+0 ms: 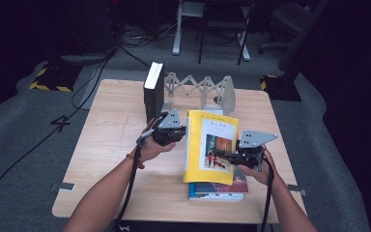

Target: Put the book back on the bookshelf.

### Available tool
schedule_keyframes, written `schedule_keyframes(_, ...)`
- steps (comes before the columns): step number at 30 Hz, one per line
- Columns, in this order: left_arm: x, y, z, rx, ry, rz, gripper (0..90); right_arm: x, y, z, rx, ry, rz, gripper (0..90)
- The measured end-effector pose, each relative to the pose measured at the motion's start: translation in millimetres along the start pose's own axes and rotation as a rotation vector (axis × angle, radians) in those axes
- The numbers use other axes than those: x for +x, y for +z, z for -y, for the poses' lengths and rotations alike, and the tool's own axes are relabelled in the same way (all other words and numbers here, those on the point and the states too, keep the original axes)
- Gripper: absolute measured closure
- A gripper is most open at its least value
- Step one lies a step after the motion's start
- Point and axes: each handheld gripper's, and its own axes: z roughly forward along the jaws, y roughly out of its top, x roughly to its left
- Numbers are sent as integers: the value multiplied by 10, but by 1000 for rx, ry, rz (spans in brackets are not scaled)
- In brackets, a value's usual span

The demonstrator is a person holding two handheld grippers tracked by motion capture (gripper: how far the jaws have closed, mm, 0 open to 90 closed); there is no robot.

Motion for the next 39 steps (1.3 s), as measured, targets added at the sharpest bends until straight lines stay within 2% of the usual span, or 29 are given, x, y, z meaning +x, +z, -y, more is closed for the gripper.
schedule_keyframes(2,5,-9,-24,-4,-4,3,899,11,-6,11,-8,-8,6,800)
schedule_keyframes(4,17,-18,-54,0,9,-1,898,42,-12,19,-16,-26,24,816)
schedule_keyframes(7,20,-34,-92,-5,7,-6,898,64,-28,24,-32,-50,68,842)
schedule_keyframes(11,17,-53,-83,-29,-25,-1,871,97,-60,47,-62,-70,119,869)
schedule_keyframes(16,-36,-71,-51,-37,-41,5,811,180,-88,84,-83,-99,142,872)
schedule_keyframes(21,-190,-63,103,24,-22,-33,696,232,-115,119,-103,-115,152,872)
schedule_keyframes(28,-357,-79,359,64,-58,-59,561,269,-137,145,-114,-114,158,872)
schedule_keyframes(32,-501,-71,520,116,-47,-55,488,293,-155,160,-123,-119,165,870)
schedule_keyframes(35,-576,-87,577,129,-59,-51,429,311,-167,167,-124,-121,169,870)
schedule_keyframes(37,-627,-104,600,131,-61,-23,380,324,-177,173,-128,-119,171,869)
schedule_keyframes(39,-692,-130,607,135,-59,-19,359,338,-190,180,-128,-123,174,869)
